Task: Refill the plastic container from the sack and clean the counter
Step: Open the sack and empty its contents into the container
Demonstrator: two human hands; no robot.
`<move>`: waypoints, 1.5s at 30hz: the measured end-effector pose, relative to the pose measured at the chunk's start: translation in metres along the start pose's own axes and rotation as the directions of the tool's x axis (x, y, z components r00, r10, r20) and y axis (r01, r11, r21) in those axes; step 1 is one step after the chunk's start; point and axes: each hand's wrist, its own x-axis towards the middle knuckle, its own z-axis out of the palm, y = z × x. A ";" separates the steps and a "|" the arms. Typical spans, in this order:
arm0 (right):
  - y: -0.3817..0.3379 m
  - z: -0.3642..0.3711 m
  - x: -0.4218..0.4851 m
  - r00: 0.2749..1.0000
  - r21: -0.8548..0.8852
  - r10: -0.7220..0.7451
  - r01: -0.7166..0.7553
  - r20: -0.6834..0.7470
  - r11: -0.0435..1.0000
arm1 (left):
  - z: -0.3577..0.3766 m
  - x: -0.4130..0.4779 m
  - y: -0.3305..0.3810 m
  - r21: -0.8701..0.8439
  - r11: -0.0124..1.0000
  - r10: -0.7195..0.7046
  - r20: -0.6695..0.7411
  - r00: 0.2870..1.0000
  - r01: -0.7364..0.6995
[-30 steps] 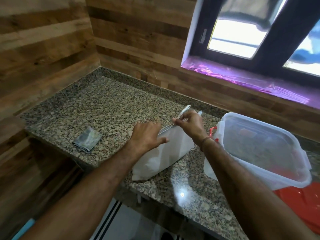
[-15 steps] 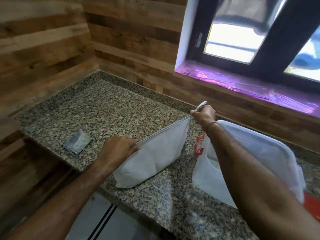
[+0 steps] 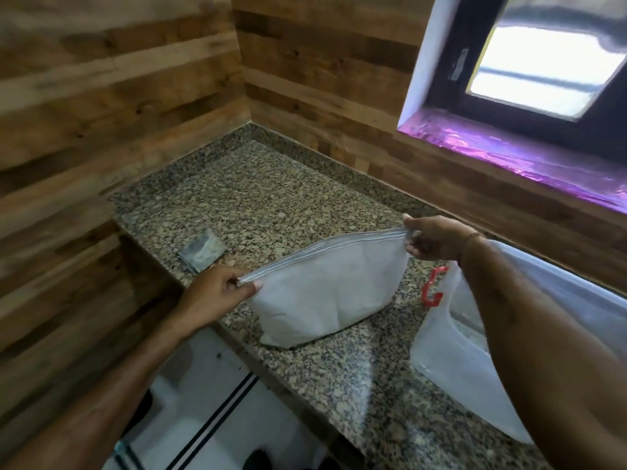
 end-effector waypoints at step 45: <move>-0.009 0.006 -0.003 0.996 -0.252 -0.050 0.030 -0.075 0.967 | 0.078 0.002 -0.023 -0.850 0.350 -0.415 0.237 0.878 0.395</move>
